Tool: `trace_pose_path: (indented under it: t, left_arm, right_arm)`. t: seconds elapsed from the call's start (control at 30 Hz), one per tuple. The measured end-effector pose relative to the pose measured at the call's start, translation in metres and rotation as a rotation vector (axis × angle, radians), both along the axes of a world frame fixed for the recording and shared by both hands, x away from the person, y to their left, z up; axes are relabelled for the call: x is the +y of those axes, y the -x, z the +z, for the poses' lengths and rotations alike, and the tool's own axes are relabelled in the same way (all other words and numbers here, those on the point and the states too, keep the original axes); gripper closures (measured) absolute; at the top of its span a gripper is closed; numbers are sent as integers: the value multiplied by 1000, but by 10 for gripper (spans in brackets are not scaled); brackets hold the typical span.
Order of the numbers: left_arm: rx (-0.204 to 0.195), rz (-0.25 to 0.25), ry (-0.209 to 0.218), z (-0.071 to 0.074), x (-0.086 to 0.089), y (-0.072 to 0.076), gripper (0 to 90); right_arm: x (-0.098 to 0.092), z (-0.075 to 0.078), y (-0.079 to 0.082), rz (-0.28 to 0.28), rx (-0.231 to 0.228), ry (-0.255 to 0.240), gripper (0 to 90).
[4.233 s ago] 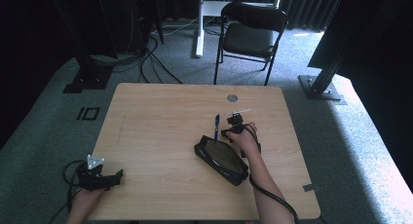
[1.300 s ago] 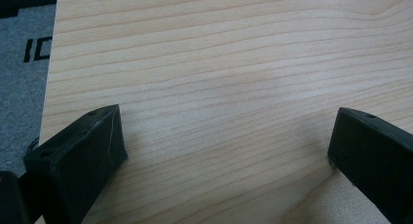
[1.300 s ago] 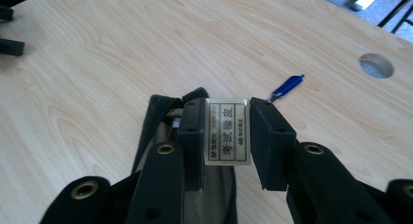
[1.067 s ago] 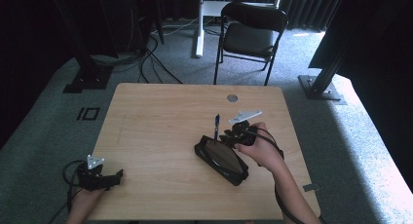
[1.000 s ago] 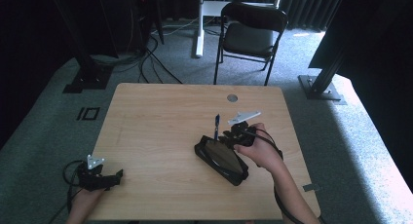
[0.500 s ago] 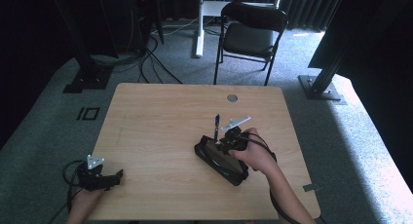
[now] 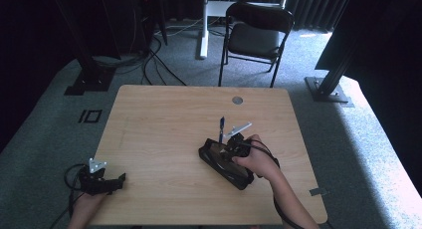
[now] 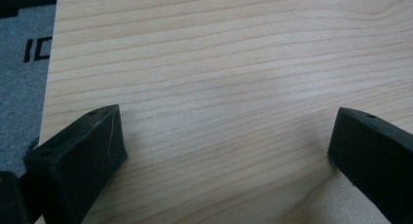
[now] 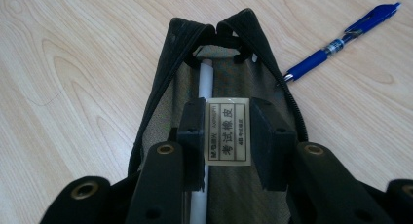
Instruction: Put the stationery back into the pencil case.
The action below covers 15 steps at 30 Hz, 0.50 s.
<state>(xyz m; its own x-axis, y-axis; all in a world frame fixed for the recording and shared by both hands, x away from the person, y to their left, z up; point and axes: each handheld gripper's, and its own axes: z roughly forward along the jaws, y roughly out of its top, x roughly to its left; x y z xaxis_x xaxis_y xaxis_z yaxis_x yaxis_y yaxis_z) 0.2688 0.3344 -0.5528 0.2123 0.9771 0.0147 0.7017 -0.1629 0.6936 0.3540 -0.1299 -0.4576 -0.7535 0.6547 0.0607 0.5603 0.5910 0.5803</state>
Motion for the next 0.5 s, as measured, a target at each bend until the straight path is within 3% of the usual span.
trace_pose_path:
  t: [0.5]
  left_arm:
    - [0,0,0,0,0,0,4]
  right_arm:
    - [13,-19,-5,10,40,59,683]
